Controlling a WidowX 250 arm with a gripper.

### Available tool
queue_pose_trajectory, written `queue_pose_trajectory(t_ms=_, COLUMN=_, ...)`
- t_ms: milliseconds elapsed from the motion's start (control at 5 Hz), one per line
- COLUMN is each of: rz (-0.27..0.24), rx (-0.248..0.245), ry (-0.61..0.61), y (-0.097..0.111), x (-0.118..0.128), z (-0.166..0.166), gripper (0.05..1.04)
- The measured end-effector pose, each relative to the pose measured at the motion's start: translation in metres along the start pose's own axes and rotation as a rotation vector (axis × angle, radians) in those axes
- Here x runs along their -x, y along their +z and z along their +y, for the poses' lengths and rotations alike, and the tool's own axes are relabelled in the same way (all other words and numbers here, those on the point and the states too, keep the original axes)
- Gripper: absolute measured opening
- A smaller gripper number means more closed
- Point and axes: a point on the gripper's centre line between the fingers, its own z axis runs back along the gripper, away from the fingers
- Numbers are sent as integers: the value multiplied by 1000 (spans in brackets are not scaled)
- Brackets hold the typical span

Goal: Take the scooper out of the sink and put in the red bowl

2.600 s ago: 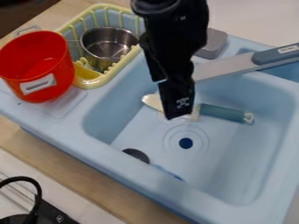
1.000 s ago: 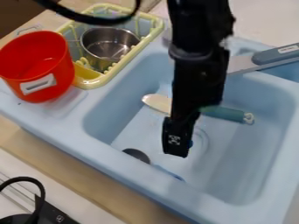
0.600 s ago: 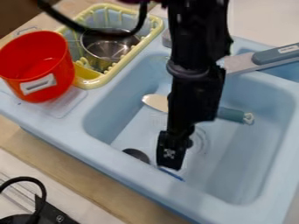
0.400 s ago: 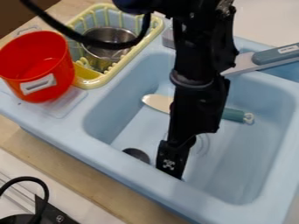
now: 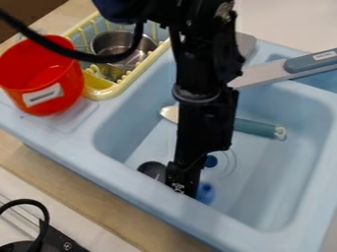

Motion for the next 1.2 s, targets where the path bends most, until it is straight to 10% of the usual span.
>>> queue_pose_trajectory(t_ms=400, rz=35, rx=17, ry=60, y=-12, x=0, z=23, gripper=955)
queue_pose_trajectory(t_ms=800, rz=18, rx=-47, ry=33, y=-11, x=3, z=14, gripper=409)
queue_pose_trajectory(t_ms=1200, rz=-5, rx=-53, ry=39, y=14, x=9, z=-5, gripper=309)
